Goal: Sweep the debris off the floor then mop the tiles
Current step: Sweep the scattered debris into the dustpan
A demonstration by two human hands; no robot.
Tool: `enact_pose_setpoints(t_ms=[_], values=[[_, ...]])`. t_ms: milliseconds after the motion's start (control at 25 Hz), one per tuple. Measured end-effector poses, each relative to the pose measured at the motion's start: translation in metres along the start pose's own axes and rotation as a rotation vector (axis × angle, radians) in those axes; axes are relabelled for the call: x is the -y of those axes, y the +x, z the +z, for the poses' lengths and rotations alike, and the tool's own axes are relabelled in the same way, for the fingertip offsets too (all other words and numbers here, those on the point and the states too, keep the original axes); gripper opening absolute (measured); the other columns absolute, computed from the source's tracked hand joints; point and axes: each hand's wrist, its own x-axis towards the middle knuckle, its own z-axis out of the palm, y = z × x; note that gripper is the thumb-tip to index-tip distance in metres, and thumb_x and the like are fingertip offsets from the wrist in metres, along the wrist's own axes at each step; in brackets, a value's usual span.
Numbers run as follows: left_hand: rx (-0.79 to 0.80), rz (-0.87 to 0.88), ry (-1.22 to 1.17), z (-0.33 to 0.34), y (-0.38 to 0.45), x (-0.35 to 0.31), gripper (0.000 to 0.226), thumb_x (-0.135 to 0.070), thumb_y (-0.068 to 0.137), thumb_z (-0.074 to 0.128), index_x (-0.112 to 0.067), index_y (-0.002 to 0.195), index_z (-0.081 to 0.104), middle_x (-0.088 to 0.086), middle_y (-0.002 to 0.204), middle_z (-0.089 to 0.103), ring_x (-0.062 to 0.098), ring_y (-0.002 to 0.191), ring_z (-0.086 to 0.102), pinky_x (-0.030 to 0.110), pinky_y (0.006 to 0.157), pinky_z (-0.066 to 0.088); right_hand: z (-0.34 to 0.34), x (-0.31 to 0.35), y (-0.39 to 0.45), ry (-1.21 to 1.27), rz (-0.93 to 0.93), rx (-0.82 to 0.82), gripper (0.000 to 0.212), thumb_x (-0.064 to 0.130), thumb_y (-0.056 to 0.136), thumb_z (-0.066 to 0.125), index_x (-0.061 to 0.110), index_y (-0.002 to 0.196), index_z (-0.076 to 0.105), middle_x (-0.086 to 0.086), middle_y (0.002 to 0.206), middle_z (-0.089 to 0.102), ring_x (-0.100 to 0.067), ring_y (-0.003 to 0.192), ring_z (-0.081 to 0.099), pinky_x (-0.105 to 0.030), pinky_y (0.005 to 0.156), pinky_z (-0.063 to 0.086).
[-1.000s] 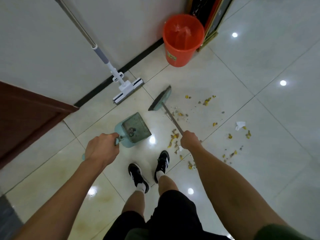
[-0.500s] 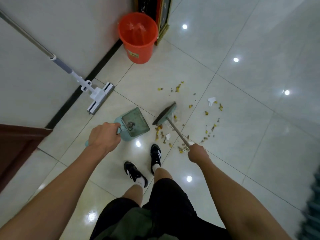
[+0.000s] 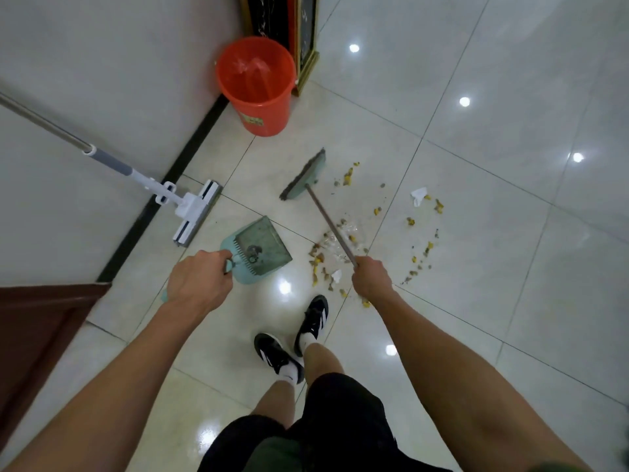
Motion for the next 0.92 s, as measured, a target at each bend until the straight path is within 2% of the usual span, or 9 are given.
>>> enact_pose_setpoints(t_ms=[80, 160, 240, 360, 440, 560, 640, 800, 920], values=[[-0.002, -0.01, 0.02, -0.006, 0.014, -0.005, 0.01, -0.026, 0.088, 0.053, -0.026, 0.089, 0.063, 0.004, 0.075, 0.063, 0.029, 0.065, 0.059, 0.033, 0.058, 0.047, -0.012, 0.022, 0.032, 0.031, -0.012, 0.015, 0.029, 0.008, 0.093, 0.046, 0.009, 0.116, 0.063, -0.005, 0.087, 0.058, -0.015, 0.062, 0.052, -0.025, 0.052, 0.041], [-0.006, -0.021, 0.054, -0.012, 0.028, -0.013, 0.011, -0.025, 0.088, 0.053, -0.026, 0.091, 0.064, 0.004, 0.077, 0.064, 0.029, 0.065, 0.057, 0.032, 0.057, 0.044, -0.022, 0.039, 0.061, 0.071, -0.012, 0.041, 0.031, 0.01, 0.091, 0.047, 0.007, 0.118, 0.062, -0.005, 0.09, 0.059, -0.012, 0.062, 0.05, -0.025, 0.057, 0.044], [-0.01, -0.009, 0.089, -0.017, 0.042, -0.022, 0.012, -0.024, 0.088, 0.054, -0.024, 0.094, 0.065, 0.006, 0.08, 0.065, 0.031, 0.068, 0.06, 0.031, 0.058, 0.042, -0.033, 0.051, 0.079, 0.081, -0.019, 0.071, 0.033, 0.011, 0.091, 0.048, 0.005, 0.122, 0.058, -0.007, 0.097, 0.059, -0.017, 0.07, 0.056, -0.029, 0.063, 0.049], [0.013, 0.036, 0.127, -0.026, 0.063, -0.044, 0.015, -0.024, 0.089, 0.054, -0.024, 0.099, 0.065, 0.007, 0.084, 0.067, 0.032, 0.074, 0.065, 0.033, 0.061, 0.047, -0.042, 0.052, 0.094, 0.049, -0.018, 0.096, 0.03, 0.009, 0.096, 0.049, 0.001, 0.125, 0.054, -0.014, 0.112, 0.062, -0.026, 0.09, 0.062, -0.029, 0.068, 0.047], [0.014, 0.067, 0.154, -0.033, 0.076, -0.056, 0.018, -0.024, 0.09, 0.053, -0.024, 0.104, 0.065, 0.008, 0.086, 0.068, 0.033, 0.077, 0.067, 0.035, 0.065, 0.051, -0.044, 0.045, 0.096, 0.045, 0.002, 0.099, 0.03, 0.008, 0.096, 0.049, 0.0, 0.124, 0.054, -0.014, 0.109, 0.062, -0.026, 0.09, 0.062, -0.03, 0.07, 0.049], [0.0, 0.106, 0.162, -0.041, 0.093, -0.068, 0.021, -0.024, 0.091, 0.054, -0.022, 0.108, 0.066, 0.009, 0.09, 0.068, 0.034, 0.081, 0.067, 0.036, 0.067, 0.051, -0.043, 0.022, 0.086, 0.003, 0.06, 0.104, 0.029, 0.007, 0.097, 0.047, 0.002, 0.125, 0.053, -0.014, 0.112, 0.061, -0.02, 0.078, 0.052, -0.029, 0.068, 0.045], [0.006, 0.129, 0.151, -0.046, 0.1, -0.075, 0.022, -0.025, 0.091, 0.055, -0.022, 0.11, 0.066, 0.009, 0.089, 0.068, 0.033, 0.08, 0.067, 0.036, 0.068, 0.054, -0.039, 0.003, 0.071, -0.002, 0.109, 0.112, 0.029, 0.006, 0.097, 0.046, 0.003, 0.124, 0.053, -0.013, 0.113, 0.062, -0.018, 0.073, 0.052, -0.026, 0.064, 0.041], [-0.01, 0.213, 0.164, -0.06, 0.108, -0.084, 0.025, -0.023, 0.091, 0.055, -0.023, 0.113, 0.066, 0.011, 0.092, 0.069, 0.034, 0.082, 0.066, 0.036, 0.067, 0.052, -0.025, -0.029, 0.034, 0.065, 0.206, 0.121, 0.028, 0.01, 0.095, 0.047, 0.006, 0.122, 0.055, -0.013, 0.115, 0.063, -0.027, 0.094, 0.062, -0.034, 0.074, 0.052], [-0.028, 0.271, 0.168, -0.07, 0.118, -0.08, 0.022, -0.022, 0.09, 0.056, -0.021, 0.11, 0.066, 0.011, 0.092, 0.068, 0.035, 0.082, 0.066, 0.036, 0.066, 0.048, -0.015, -0.036, 0.008, 0.095, 0.289, 0.121, 0.028, 0.014, 0.095, 0.046, 0.008, 0.121, 0.055, -0.012, 0.115, 0.062, -0.027, 0.099, 0.063, -0.035, 0.078, 0.052]])
